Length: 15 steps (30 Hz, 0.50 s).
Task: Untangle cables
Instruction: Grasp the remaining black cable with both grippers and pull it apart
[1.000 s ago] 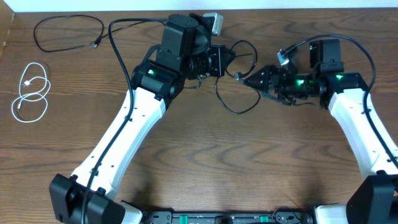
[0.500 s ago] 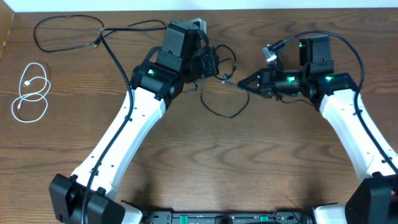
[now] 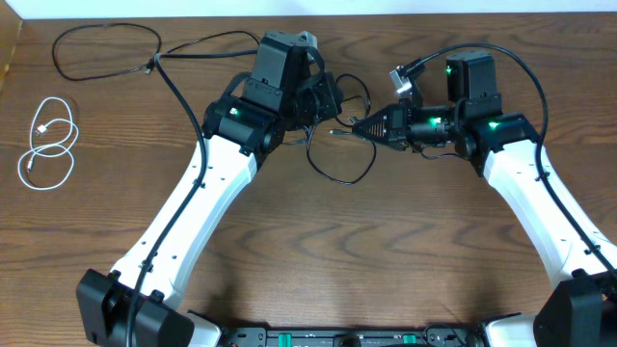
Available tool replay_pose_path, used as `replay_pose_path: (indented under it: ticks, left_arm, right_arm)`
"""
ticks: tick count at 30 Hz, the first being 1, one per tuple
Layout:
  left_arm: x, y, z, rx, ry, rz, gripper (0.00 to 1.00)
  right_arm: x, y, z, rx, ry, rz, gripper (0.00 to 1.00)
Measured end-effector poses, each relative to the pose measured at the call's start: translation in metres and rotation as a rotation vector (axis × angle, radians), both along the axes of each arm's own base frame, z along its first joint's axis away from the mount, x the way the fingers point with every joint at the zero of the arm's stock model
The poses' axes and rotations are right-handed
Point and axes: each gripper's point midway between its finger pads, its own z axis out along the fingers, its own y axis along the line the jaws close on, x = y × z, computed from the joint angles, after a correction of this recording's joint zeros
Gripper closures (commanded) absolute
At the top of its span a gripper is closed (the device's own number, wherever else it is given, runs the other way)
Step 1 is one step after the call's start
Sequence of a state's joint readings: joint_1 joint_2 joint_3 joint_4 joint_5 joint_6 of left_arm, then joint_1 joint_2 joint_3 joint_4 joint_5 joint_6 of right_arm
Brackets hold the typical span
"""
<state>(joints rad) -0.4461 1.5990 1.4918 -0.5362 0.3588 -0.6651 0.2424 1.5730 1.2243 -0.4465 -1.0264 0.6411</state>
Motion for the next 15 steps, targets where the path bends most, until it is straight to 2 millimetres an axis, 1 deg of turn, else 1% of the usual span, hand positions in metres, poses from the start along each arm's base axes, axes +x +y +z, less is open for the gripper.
replay_pose_path:
  ticks: [9, 15]
  left_arm:
    - [-0.008, -0.009, 0.003, -0.049, 0.028, -0.046, 0.92]
    - [-0.017, -0.019, 0.007, -0.099, 0.051, -0.109, 0.92]
  right_arm:
    - [0.013, 0.0, 0.007, 0.004, -0.052, -0.035, 0.99]
    - [0.02, -0.005, -0.002, -0.044, -0.036, -0.09, 0.98]
